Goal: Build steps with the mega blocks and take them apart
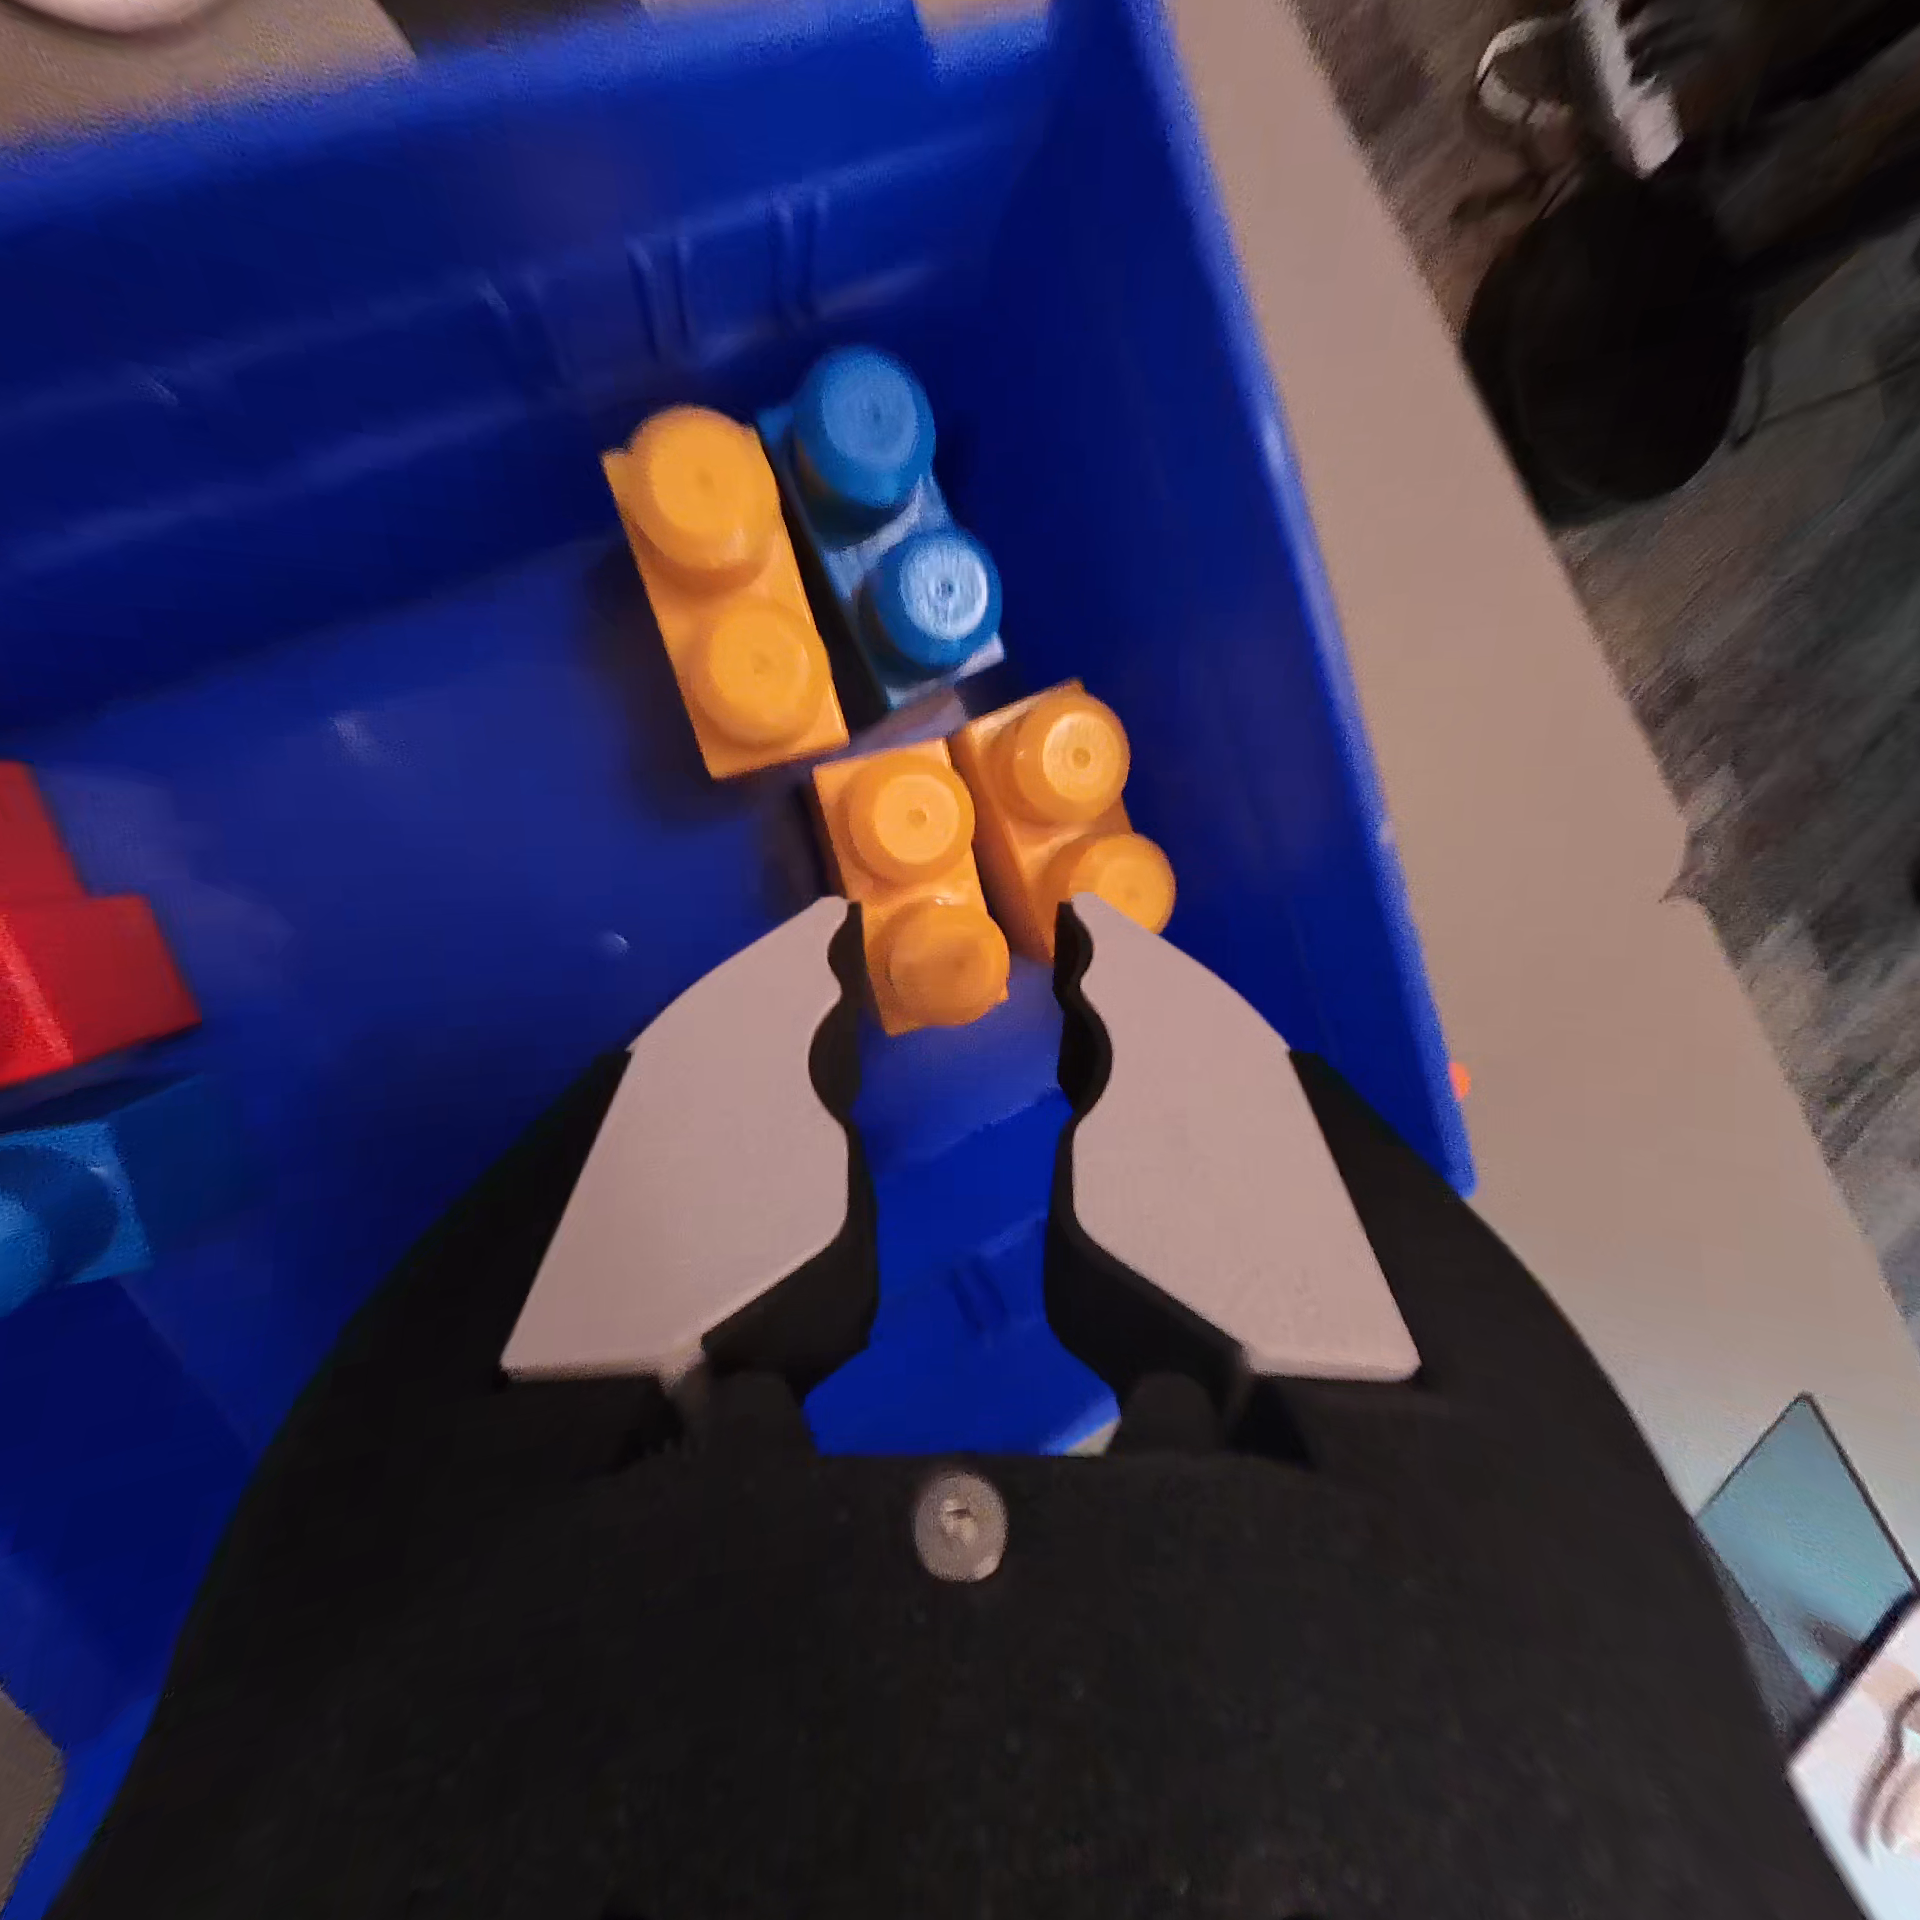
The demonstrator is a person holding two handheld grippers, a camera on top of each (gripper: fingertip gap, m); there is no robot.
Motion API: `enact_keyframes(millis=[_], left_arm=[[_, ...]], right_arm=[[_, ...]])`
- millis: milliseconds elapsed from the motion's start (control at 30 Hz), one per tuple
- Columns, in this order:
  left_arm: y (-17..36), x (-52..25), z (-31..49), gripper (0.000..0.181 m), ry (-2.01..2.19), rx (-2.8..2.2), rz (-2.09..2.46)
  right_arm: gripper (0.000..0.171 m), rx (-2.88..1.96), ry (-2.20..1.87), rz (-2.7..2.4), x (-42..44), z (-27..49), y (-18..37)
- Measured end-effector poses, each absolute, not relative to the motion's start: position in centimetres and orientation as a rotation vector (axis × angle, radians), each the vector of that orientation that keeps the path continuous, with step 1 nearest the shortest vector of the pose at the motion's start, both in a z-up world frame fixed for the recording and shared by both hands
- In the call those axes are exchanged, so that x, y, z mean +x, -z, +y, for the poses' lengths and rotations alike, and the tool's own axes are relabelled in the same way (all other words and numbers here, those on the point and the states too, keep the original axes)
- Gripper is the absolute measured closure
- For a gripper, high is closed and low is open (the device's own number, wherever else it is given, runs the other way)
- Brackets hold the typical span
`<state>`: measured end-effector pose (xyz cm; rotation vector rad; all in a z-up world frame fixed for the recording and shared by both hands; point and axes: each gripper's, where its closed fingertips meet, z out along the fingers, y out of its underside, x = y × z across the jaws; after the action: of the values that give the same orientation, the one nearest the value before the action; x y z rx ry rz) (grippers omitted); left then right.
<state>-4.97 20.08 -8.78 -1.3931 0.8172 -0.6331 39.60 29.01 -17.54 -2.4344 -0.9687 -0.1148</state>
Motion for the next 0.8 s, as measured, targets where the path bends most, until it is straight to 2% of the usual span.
enact_keyframes(millis=[33,233,467,633,733,800], left_arm=[[8.8,-5.0,20.1,0.181,0.635,-1.395,0.816],[8.9,-4.9,19.5,0.181,0.661,-1.42,0.905],[13.1,-3.7,14.8,0.18,0.776,-1.54,1.395],[16.6,-3.6,11.8,0.131,0.851,-1.623,1.636],[19.9,-3.9,10.5,0.114,0.815,-1.707,1.787],[22.0,-4.2,10.4,0.11,0.771,-1.766,1.853]], right_arm=[[0.136,-2.386,0.107,-0.958,38.9,29.0,16.4],[0.137,-2.059,0.008,-0.854,32.6,27.1,9.4],[0.138,-1.76,-0.241,-0.791,23.8,20.4,5.5],[0.138,-1.708,-0.346,-0.839,19.0,16.4,7.3],[0.138,-1.704,-0.393,-0.856,17.0,15.1,8.6],[0.138,-1.704,-0.415,-0.867,16.0,14.5,9.5]])
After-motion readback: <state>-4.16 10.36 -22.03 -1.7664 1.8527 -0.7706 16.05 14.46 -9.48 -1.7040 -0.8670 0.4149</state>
